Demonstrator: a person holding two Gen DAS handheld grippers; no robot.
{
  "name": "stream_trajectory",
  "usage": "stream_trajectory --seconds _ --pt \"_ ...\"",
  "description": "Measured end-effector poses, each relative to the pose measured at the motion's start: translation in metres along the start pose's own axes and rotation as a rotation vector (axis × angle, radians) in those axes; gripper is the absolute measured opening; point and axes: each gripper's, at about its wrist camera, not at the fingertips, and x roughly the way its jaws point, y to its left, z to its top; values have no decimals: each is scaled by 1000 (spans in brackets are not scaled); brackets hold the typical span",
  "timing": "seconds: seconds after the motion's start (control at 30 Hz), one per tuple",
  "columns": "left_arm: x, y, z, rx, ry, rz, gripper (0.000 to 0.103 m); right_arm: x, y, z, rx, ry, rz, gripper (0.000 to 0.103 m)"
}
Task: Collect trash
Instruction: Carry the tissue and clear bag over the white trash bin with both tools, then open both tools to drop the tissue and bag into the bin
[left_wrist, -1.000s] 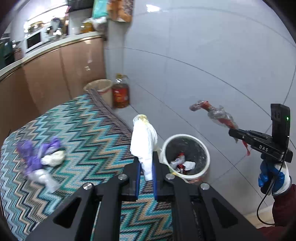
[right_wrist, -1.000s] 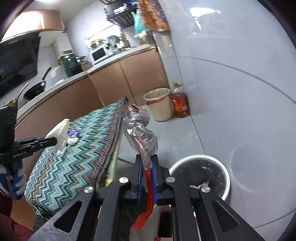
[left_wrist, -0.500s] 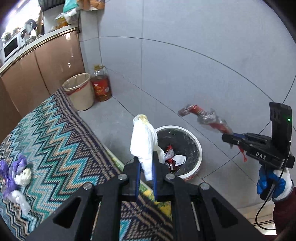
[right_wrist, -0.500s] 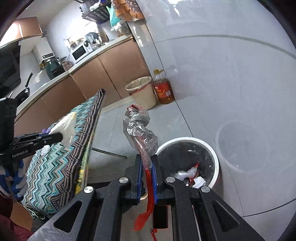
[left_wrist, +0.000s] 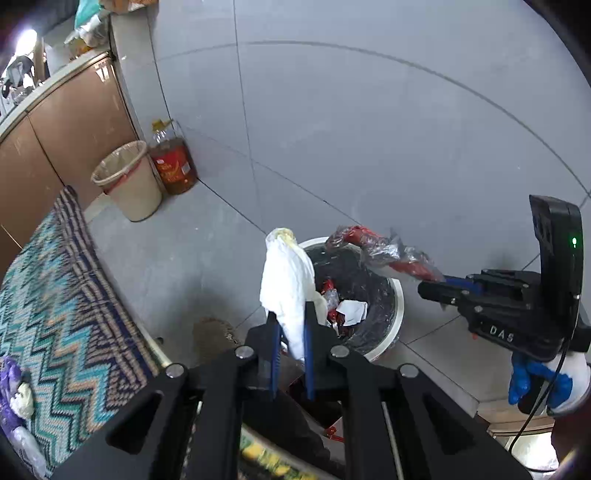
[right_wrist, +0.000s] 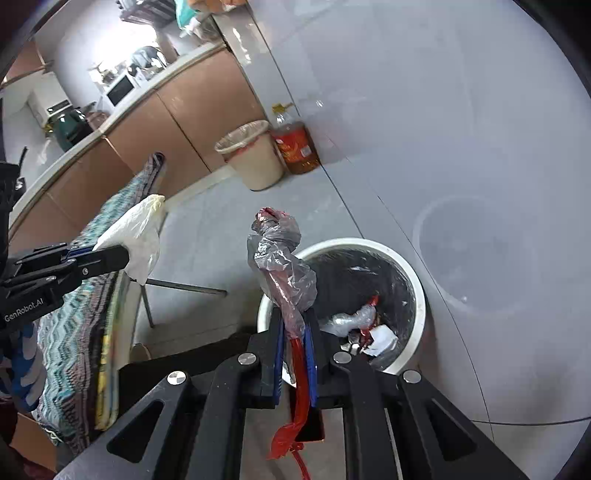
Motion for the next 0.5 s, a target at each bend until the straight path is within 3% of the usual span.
stream_trajectory --seconds 0.5 --pt "91 -18 26 -39 164 -70 11 47 -13 7 18 82 -100 12"
